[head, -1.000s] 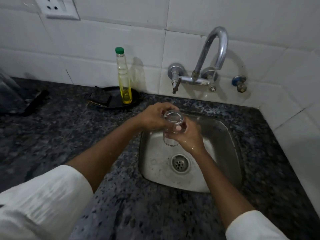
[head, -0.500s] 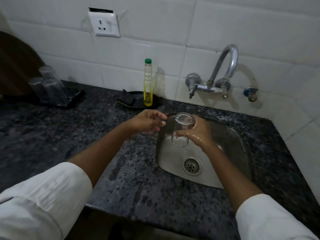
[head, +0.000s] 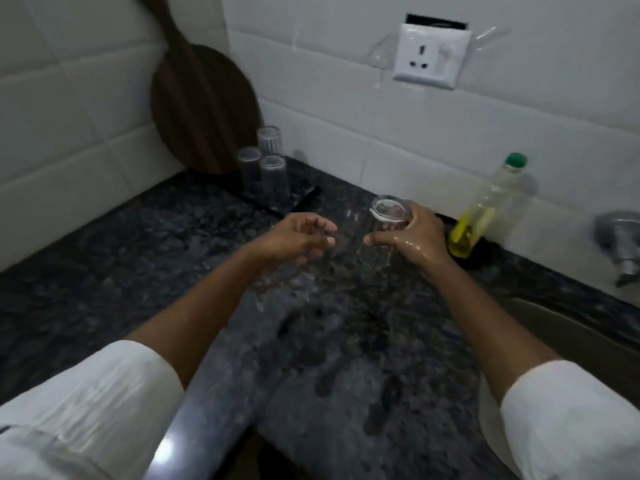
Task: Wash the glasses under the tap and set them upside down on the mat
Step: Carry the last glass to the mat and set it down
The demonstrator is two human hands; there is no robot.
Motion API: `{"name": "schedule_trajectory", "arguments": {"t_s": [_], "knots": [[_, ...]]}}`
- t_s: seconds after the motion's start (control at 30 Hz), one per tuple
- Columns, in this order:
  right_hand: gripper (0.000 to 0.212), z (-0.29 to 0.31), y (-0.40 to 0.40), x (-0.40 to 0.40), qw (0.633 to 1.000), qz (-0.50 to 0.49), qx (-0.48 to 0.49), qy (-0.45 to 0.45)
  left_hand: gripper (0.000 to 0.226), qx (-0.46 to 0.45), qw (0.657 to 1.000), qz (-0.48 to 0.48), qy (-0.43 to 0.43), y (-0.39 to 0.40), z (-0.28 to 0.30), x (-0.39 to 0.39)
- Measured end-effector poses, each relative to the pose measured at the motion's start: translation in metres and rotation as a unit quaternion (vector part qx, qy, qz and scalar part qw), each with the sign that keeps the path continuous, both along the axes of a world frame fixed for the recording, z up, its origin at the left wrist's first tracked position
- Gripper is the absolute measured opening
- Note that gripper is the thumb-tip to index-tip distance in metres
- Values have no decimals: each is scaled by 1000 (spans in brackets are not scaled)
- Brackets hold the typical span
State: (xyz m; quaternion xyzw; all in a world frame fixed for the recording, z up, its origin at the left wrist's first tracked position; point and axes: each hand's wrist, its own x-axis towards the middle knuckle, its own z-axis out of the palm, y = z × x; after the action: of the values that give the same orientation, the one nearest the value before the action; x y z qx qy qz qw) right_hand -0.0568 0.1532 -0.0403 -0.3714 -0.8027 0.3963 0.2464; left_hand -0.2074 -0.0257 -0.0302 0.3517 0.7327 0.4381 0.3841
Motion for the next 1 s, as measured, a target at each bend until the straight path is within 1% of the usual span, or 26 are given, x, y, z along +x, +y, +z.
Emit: {"name": "schedule_trajectory", "arguments": {"t_s": [0.1, 0.23, 0.43, 0.5, 0.7, 0.83, 0.9, 1.0], "knots": [[67, 2, 5, -86, 1000, 18, 18, 0, 20, -4, 1000, 29, -4, -8, -7, -68], [64, -1, 18, -185, 1000, 5, 13, 11, 24, -6, 999, 53, -5, -10, -13, -134], [65, -16, 45, -278, 999, -32, 20, -1, 23, 1, 999, 45, -26, -2, -26, -189], [63, -23, 54, -295, 999, -31, 30, -10, 22, 1, 998, 45, -33, 0, -31, -198], [55, -40, 67, -324, 997, 12, 65, -49, 23, 2, 998, 52, -46, 0, -42, -214], [54, -48, 68, -329, 994, 43, 79, -57, 24, -3, 997, 56, -49, 1, -46, -218], [52, -51, 69, -329, 990, 61, 96, -81, 24, -3, 997, 55, -47, 1, -47, -218], [54, -50, 69, -327, 987, 82, 84, -109, 24, 0, 998, 52, -42, 2, -45, -217]]}}
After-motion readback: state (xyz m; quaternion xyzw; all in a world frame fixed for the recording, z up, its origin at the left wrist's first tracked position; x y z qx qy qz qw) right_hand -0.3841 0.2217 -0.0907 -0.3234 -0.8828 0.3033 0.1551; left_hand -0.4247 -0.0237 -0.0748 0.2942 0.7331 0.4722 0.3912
